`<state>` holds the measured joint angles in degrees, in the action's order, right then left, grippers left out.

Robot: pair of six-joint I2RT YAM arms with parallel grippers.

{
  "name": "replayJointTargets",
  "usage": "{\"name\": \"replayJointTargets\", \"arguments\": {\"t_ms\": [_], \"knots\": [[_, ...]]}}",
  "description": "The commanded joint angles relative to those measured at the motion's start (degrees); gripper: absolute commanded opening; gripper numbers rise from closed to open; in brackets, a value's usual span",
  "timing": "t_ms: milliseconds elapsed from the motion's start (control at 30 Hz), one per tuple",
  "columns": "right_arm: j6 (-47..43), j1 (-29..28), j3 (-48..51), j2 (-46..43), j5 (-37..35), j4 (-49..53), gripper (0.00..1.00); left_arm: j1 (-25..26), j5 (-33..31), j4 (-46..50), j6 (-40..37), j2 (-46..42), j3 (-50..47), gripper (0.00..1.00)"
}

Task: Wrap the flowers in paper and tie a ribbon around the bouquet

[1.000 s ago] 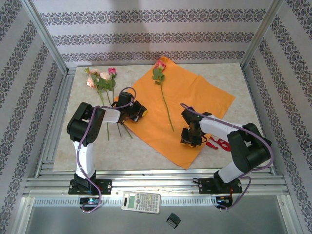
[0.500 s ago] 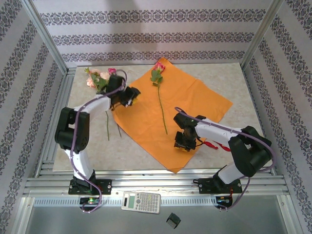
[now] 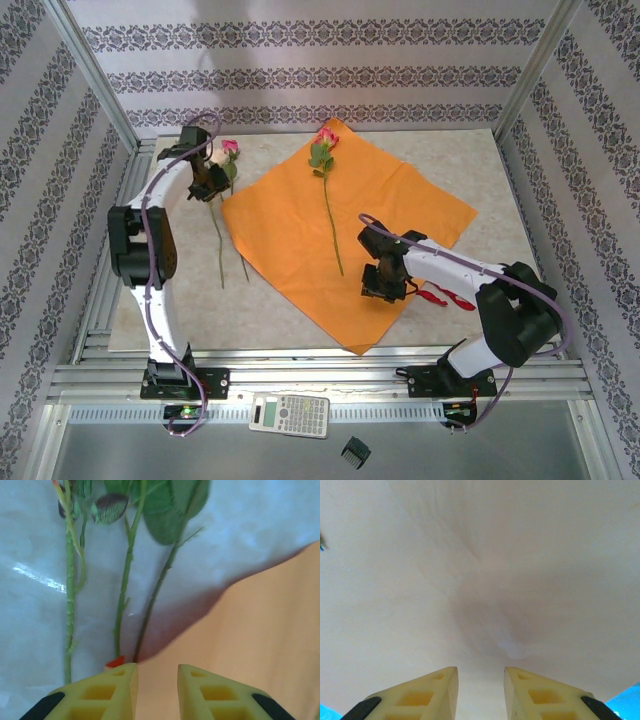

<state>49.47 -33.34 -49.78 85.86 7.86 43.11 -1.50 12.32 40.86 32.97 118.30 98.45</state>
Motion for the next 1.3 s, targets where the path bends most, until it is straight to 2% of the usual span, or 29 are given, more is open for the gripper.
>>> {"name": "replayJointTargets", "arguments": {"t_ms": [0, 200, 533, 767, 1033, 1267], "knots": [[-1.3, 1.1, -0.2, -0.6, -1.7, 2.0, 0.31, 0.6, 0.2, -0.2, -5.2, 2.9, 6.2, 0.29], [-0.8, 1.3, 0.2, -1.7, -1.8, 2.7, 0.31, 1.0, -0.8, 1.6, -6.3, 12.0, 14.9, 0.31], [-1.1, 2.4, -0.3, -1.3, -1.4, 3.5, 0.31, 3.3, -1.9, 2.6, -7.2, 17.5, 17.6, 0.31], [-1.8, 2.7, -2.0, 0.4, -0.9, 3.5, 0.31, 4.6, -10.4, 7.4, -8.4, 18.9, 19.4, 0.32], [-2.1, 2.7, -1.9, 1.1, -0.3, 3.2, 0.32, 4.8, -13.9, 8.9, -10.6, 19.8, 20.4, 0.35], [-2.2, 2.7, -1.9, 0.6, -0.5, 3.9, 0.31, 4.5, -9.0, 6.8, -11.2, 22.2, 21.5, 0.2]]}}
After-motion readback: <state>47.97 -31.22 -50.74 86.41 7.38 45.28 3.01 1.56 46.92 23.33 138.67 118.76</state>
